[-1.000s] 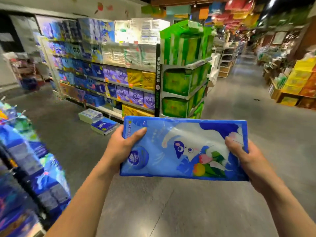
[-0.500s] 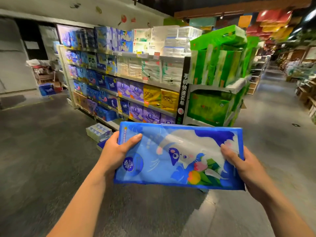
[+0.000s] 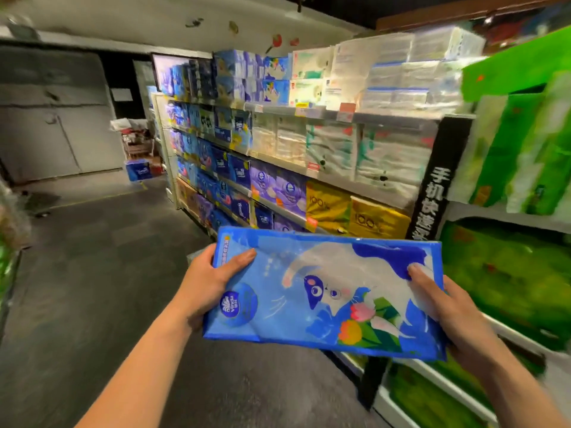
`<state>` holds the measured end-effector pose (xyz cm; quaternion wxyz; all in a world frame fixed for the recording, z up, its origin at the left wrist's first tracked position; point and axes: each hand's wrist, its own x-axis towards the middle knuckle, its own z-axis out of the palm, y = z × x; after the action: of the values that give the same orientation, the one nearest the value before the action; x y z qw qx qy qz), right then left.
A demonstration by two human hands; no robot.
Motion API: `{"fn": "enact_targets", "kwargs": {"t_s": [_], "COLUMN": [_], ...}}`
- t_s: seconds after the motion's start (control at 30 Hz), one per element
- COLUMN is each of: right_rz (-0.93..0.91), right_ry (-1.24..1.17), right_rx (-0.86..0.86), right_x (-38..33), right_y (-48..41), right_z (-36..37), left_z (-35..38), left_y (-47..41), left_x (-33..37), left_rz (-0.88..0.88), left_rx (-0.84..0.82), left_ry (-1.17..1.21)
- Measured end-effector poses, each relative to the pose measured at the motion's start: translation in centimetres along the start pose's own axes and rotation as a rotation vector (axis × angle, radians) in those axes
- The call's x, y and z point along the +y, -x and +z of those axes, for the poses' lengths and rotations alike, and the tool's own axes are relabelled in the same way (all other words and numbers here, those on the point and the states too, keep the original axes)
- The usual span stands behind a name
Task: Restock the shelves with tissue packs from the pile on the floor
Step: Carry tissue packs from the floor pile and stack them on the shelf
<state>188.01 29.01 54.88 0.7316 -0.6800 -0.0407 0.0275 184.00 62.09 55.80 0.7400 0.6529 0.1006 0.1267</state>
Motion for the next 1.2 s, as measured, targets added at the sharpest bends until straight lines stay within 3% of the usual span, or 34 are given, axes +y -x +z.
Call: {"fn": "enact_targets", "kwargs": {"t_s": [0.37,0.67,0.97,1.2], "right_rz": [-0.092,-0.211,-0.318,-0.392], "right_ry": [0.073,0.128,0.255,0.302], "right_rx": [-0.209,-0.093,0.119,0.173], "right_x": [-1.2,-1.5,-2.2,-3.6], "right_y": [-34.2,-56.6,-76.4,-93.2], "right_z": [17.9,35.3,45.6,53.4], "left_z": [-11.5,-22.7,-26.3,-29.2], "left_y": [-32.6,-63.5,-90.2,-108.6], "left_x": [3.0,7.0,8.4,11.3], "left_rz": [0.079,0.169,0.286,0.332], "left_rx": [0.141,0.065,-0.035,-0.052], "left_ry": [0.017,-0.018,-0.065,-0.066]}}
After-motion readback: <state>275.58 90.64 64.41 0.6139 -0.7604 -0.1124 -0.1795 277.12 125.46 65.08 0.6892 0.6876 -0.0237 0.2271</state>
